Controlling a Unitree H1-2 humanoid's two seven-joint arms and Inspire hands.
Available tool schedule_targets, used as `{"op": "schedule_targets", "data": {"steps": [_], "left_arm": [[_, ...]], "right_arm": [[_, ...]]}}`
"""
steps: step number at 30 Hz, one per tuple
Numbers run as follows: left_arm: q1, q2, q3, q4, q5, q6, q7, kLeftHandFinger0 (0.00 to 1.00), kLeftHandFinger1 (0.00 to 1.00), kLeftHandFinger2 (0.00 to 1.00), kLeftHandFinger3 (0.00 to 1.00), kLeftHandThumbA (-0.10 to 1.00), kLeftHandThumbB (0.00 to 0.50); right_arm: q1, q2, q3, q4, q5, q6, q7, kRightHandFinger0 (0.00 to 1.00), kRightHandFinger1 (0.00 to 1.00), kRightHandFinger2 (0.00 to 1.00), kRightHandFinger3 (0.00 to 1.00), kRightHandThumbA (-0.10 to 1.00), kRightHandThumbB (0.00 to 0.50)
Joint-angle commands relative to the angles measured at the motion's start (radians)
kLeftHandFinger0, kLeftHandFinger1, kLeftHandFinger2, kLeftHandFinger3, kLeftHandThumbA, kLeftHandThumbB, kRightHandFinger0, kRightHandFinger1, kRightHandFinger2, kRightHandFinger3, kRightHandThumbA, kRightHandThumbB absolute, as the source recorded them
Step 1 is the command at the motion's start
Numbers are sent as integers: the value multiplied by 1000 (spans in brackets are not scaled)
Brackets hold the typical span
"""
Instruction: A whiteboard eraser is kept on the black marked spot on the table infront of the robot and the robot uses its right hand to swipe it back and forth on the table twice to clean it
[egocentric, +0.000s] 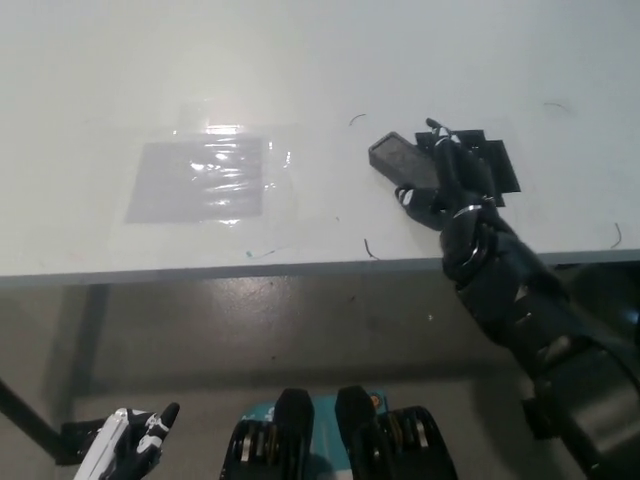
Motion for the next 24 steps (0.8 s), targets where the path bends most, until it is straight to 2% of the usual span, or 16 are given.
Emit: {"op": "schedule_targets", "data": {"steps": [1,5,7,9,12,16,18,19,20,24], "left_arm": [[9,13,4,-18,-1,-46,3,0,0,0,0,701,342],[11,11,4,-4,-3,-62,1,0,0,0,0,702,335],[17,9,5,-10,-11,-55,-1,0,0,0,0,690,338],[17,7,8,-8,-18,-48,-2,0,0,0,0,685,344],[21,10,10,-7,-17,-50,0,0,0,0,0,682,350],[23,9,12,-12,-15,-37,3,0,0,0,0,676,358],[19,7,11,-11,-10,-37,7,0,0,0,0,679,365],[19,6,11,-13,-15,-32,5,0,0,0,0,676,365],[18,5,10,-12,-15,-32,4,0,0,0,0,674,367],[17,5,7,-12,-7,-31,6,0,0,0,0,674,367]], "right_arm": [[-27,-92,-25,-4,28,131,25,1000,1000,1000,1000,1000,467],[-67,-148,-25,-45,16,163,19,1000,1000,1000,1000,1000,478],[-79,-180,-44,-101,26,163,16,1000,1000,1000,1000,1000,460],[-74,-219,-96,-224,60,159,34,1000,1000,1000,1000,951,449],[-30,-268,-145,-513,59,253,95,1000,1000,1000,1000,943,446],[31,-312,-181,-859,53,319,153,1000,1000,1000,1000,937,439],[62,-330,-206,-1073,66,382,207,1000,1000,1000,1000,964,435],[89,-338,-223,-1213,84,396,231,1000,1000,1000,1000,965,434],[104,-342,-233,-1295,91,412,248,1000,1000,1000,1000,980,455],[162,-333,-301,-1639,179,428,309,1000,1000,1000,1000,1000,429]]}}
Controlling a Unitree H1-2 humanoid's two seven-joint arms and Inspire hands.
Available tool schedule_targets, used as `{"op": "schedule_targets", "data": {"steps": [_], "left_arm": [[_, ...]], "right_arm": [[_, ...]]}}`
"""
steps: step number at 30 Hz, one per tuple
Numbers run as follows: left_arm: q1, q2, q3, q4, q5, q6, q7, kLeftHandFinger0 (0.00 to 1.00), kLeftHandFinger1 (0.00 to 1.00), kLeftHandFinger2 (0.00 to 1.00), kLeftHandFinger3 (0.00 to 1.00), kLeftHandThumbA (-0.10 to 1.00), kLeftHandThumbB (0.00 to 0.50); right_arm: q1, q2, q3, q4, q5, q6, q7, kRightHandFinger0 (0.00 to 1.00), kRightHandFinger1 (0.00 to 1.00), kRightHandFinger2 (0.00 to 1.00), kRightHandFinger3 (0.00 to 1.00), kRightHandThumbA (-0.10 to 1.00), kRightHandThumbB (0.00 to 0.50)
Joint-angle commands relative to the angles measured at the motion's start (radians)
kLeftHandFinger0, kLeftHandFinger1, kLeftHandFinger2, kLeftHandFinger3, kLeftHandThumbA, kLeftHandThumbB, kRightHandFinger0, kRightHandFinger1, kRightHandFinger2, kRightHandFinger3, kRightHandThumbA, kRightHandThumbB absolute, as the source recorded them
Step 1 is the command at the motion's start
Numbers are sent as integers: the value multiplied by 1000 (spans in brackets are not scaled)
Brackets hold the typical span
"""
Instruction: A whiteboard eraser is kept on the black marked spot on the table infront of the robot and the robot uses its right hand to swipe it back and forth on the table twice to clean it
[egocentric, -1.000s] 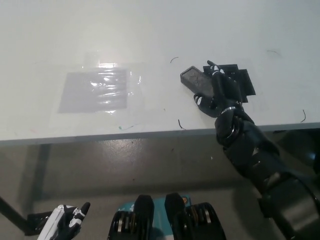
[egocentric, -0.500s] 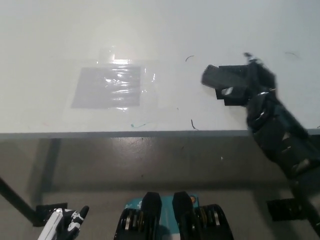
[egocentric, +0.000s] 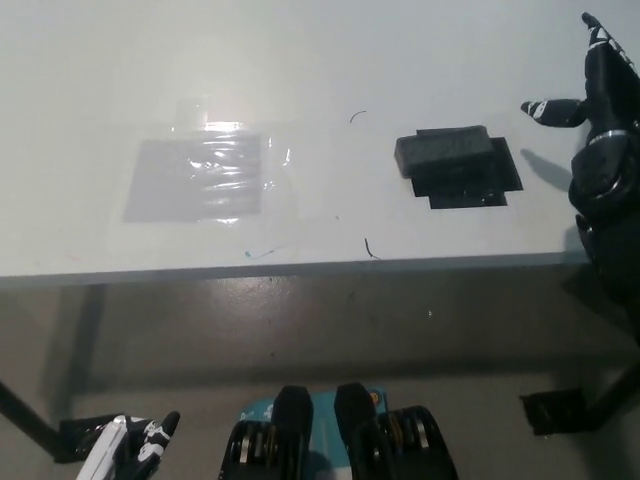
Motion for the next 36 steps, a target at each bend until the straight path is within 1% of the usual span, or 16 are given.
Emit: {"op": "schedule_targets", "data": {"steps": [1,4,6,8,10,11,12,13,14,18,20,22,28,30,33,36], "left_arm": [[7,11,3,-16,-9,-26,1,0,0,0,0,662,358],[1,16,2,-12,-7,-28,-3,0,0,0,0,659,354],[-2,17,2,-7,4,-30,3,0,0,0,0,671,362],[-8,19,2,-2,-3,-30,-2,0,0,0,0,673,359],[-10,16,1,5,-8,-35,-6,0,0,0,0,680,365],[-8,15,0,6,-8,-35,-6,0,0,0,0,680,366],[-2,16,0,5,-18,-32,-13,0,0,0,0,673,375],[-3,16,0,9,-21,-31,-16,0,0,0,0,676,383],[-7,17,-1,18,-22,-33,-18,0,0,0,0,674,387],[-1,15,-6,31,-9,-42,-15,0,0,0,0,683,386],[0,13,-11,38,-9,-44,-19,0,0,0,0,678,380],[-2,11,-13,36,-8,-38,-18,0,0,0,0,676,379],[-9,13,-10,31,3,-36,-9,0,0,0,0,683,367],[-18,13,-11,36,-1,-38,-12,0,0,0,0,686,359],[-15,15,-9,35,-5,-38,-14,0,0,0,0,685,364],[-13,12,-8,40,-14,-50,-18,0,0,0,0,673,371]], "right_arm": [[44,-89,-195,-1152,220,233,232,1000,1000,1000,1000,1000,443],[102,-23,-251,-1443,389,233,144,1000,1000,1000,1000,1000,497],[168,-9,-217,-1650,426,224,106,1000,1000,1000,1000,1000,412],[305,-79,-156,-1712,537,-7,70,1000,1000,1000,1000,1000,482],[505,-97,-74,-1712,478,-340,44,1000,1000,1000,1000,1000,494],[580,-84,-50,-1712,443,-421,34,1000,1000,1000,1000,1000,492],[681,-75,20,-1712,432,-544,28,1000,1000,1000,1000,1000,400],[776,-62,103,-1712,433,-654,20,1000,1000,1000,1000,942,414],[784,-51,157,-1712,460,-699,25,1000,1000,1000,1000,961,368],[923,-78,148,-1712,504,-707,88,1000,1000,1000,1000,883,398],[1073,-87,143,-1712,596,-707,169,1000,1000,1000,1000,887,492],[1145,-96,164,-1712,647,-707,224,1000,1000,1000,1000,912,500],[1264,-74,300,-1651,647,-707,216,1000,1000,1000,1000,766,417],[1326,-76,293,-1563,592,-707,203,1000,1000,1000,1000,1000,431],[1311,-9,231,-1372,597,-707,241,1000,1000,1000,1000,1000,453],[1257,34,186,-1178,555,-707,217,1000,1000,1000,1000,1000,395]]}}
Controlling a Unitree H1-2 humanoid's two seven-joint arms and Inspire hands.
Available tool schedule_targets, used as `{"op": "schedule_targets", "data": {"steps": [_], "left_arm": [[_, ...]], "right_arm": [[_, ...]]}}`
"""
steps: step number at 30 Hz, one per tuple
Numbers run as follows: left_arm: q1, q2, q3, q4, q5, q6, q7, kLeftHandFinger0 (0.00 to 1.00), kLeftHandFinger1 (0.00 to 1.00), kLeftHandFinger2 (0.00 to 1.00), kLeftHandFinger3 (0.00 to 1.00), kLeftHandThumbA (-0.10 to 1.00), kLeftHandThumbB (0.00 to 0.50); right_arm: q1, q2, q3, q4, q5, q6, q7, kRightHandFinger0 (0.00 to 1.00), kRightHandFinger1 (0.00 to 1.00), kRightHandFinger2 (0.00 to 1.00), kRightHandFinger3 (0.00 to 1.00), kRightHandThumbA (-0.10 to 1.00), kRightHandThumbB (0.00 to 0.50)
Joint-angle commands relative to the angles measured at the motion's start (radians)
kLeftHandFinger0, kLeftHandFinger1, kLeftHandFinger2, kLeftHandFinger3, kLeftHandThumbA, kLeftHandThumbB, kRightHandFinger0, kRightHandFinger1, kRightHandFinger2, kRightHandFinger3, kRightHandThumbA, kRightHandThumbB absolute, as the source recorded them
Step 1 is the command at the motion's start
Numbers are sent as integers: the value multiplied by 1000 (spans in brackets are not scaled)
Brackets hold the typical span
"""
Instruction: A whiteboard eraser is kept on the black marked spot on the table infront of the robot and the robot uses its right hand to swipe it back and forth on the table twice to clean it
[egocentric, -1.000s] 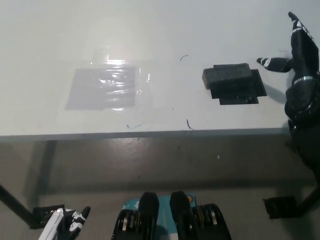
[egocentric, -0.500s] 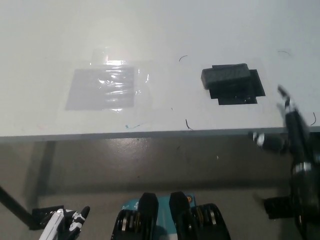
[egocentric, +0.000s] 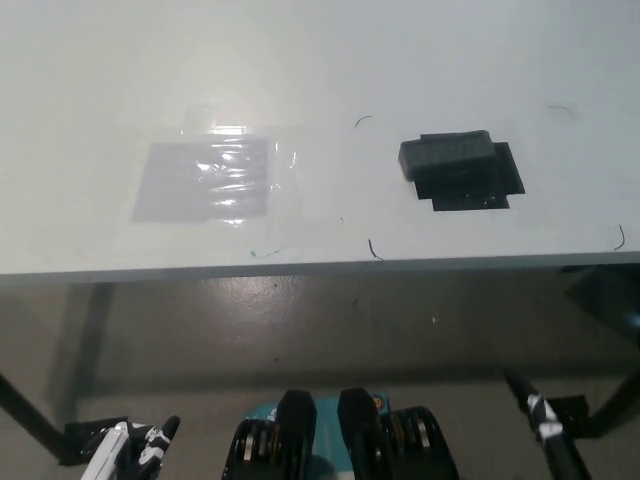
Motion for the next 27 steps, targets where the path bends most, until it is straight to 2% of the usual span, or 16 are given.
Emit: {"op": "schedule_targets", "data": {"steps": [1,2,4,5,6,7,8,10,11,13,15,27], "left_arm": [[-9,12,-9,0,-15,-65,-20,0,0,0,0,679,372],[-3,9,-11,-1,-12,-70,-19,8,0,0,1,690,379],[6,5,-12,-4,-6,-88,-14,144,66,70,74,703,371],[9,8,-12,-7,0,-105,-12,201,137,153,182,738,358],[9,13,-12,-10,10,-119,-10,281,245,289,341,784,363],[8,16,-13,-14,12,-122,-11,348,341,397,432,798,357],[7,18,-12,-18,1,-114,-18,459,485,540,555,778,355],[4,18,-13,-18,-12,-107,-26,543,603,658,662,766,340],[-2,21,-20,-16,-12,-109,-35,642,749,807,806,755,347],[-2,24,-26,-22,-16,-95,-44,701,824,883,877,748,337],[0,28,-32,-31,-25,-86,-56,719,840,901,896,724,323],[-15,34,-43,-23,-17,-92,-57,728,865,929,913,729,314]], "right_arm": [[31,24,-9,-10,267,-510,112,1000,1000,1000,1000,1000,337],[19,27,-20,41,247,-504,106,1000,1000,1000,1000,1000,326],[-31,37,-45,182,197,-488,99,1000,1000,1000,1000,1000,353],[-51,44,-48,246,184,-494,97,1000,1000,1000,1000,1000,363],[-69,53,-50,308,184,-506,102,1000,1000,1000,1000,1000,347],[-80,60,-55,355,207,-506,118,1000,1000,1000,1000,1000,332],[-82,60,-58,367,214,-497,124,1000,1000,1000,1000,1000,307],[-83,55,-64,375,208,-490,126,1000,1000,1000,1000,1000,283],[-86,49,-75,380,212,-485,131,1000,1000,1000,1000,1000,279],[-88,52,-85,384,238,-481,145,1000,1000,1000,1000,1000,275],[-98,54,-97,398,259,-479,162,1000,1000,1000,1000,1000,281],[-117,80,-135,436,260,-493,221,1000,1000,1000,1000,1000,284]]}}
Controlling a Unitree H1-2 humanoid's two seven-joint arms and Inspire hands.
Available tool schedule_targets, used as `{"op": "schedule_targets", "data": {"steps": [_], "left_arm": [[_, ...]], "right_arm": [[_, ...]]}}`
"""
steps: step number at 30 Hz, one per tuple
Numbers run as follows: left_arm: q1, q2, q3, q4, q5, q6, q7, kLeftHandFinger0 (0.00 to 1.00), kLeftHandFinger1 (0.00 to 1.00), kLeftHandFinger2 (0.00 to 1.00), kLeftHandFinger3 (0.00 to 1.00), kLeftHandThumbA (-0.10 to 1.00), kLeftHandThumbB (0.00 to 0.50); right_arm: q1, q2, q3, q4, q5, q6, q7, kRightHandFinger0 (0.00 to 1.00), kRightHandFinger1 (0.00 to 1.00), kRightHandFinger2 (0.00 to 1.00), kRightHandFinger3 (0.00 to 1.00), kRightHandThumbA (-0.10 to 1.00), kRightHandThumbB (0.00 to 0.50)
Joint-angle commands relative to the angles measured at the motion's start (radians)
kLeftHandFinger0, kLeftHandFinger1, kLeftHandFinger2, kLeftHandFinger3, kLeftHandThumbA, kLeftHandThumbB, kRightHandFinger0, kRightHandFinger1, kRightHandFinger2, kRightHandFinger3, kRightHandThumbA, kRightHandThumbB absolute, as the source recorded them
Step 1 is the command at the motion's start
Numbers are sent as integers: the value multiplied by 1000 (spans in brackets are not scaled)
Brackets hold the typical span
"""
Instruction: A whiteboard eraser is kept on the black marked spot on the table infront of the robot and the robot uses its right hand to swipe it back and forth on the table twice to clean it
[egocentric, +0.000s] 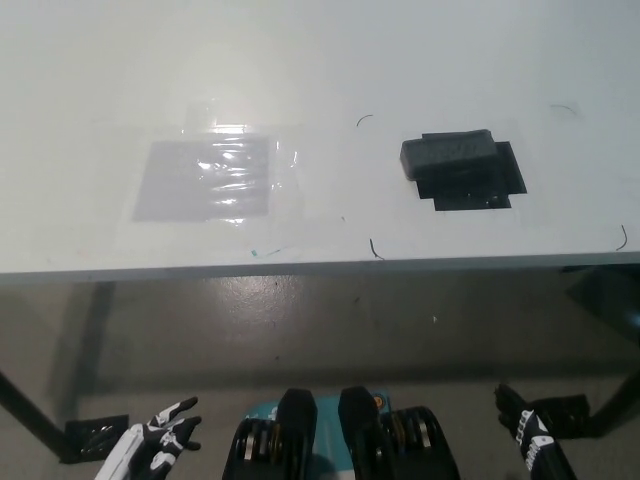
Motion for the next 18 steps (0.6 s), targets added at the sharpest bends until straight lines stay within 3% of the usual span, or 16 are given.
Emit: {"op": "schedule_targets", "data": {"steps": [1,7,8,9,10,11,12,13,15,18], "left_arm": [[-15,23,-5,-18,-14,-62,-24,723,866,932,918,733,320],[-17,24,-5,-25,-24,-48,-31,745,910,999,995,735,319],[-18,23,-5,-24,-22,-46,-29,747,915,1000,990,740,326],[-19,20,-4,-22,-16,-51,-23,742,910,987,906,740,327],[-21,19,-2,-20,-12,-58,-19,742,884,928,769,748,322],[-23,18,2,-18,1,-64,-7,728,769,737,555,790,368],[-23,17,3,-19,5,-65,-2,718,695,618,394,811,367],[-26,18,5,-22,-5,-55,-6,332,196,99,81,830,387],[-34,19,6,-27,-18,-42,-14,6,3,1,1,833,380],[-36,24,5,-41,-16,-36,-18,0,0,0,0,842,338]], "right_arm": [[-15,11,-26,2,44,-109,68,1000,1000,1000,1000,1000,288],[-16,21,-37,12,35,-126,80,1000,1000,1000,1000,1000,296],[-16,22,-40,13,33,-126,82,1000,1000,1000,1000,1000,299],[-16,23,-42,12,25,-126,81,1000,1000,1000,1000,1000,300],[-17,25,-45,12,20,-126,82,1000,1000,1000,1000,1000,301],[-18,27,-48,12,10,-126,84,1000,1000,1000,1000,1000,301],[-19,29,-50,13,6,-126,86,1000,1000,1000,1000,1000,301],[-19,30,-51,14,3,-126,88,1000,1000,1000,1000,1000,304],[-24,32,-56,16,-8,-126,87,1000,1000,1000,1000,1000,299],[-28,37,-62,20,-29,-126,83,1000,1000,1000,1000,1000,281]]}}
